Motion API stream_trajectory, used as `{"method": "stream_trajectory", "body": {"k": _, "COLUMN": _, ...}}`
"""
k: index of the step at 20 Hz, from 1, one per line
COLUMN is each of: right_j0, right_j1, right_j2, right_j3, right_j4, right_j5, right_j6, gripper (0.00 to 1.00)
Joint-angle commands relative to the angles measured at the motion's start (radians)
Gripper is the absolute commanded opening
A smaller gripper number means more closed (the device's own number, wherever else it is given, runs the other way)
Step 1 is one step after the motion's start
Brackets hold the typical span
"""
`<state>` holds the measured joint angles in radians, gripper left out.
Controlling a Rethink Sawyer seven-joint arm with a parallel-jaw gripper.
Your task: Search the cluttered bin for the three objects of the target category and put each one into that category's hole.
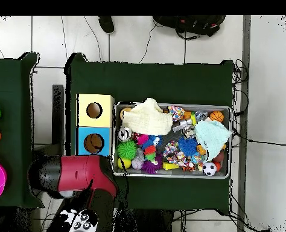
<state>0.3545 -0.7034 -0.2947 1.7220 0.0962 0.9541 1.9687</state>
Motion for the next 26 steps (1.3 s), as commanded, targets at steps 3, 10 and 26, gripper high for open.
{"method": "stream_trajectory", "body": {"k": 3, "right_j0": -0.027, "right_j1": 0.049, "right_j2": 0.022, "right_j3": -0.057, "right_j4": 0.056, "right_j5": 0.042, "right_j6": 0.273, "gripper": 0.0}}
{"method": "stream_trajectory", "body": {"k": 10, "right_j0": -0.023, "right_j1": 0.025, "right_j2": 0.015, "right_j3": 0.02, "right_j4": 0.059, "right_j5": -0.057, "right_j6": 0.243, "gripper": 0.0}}
{"method": "stream_trajectory", "body": {"k": 26, "right_j0": -0.038, "right_j1": 0.016, "right_j2": 0.015, "right_j3": 0.045, "right_j4": 0.069, "right_j5": -0.041, "right_j6": 0.227, "gripper": 1.0}}
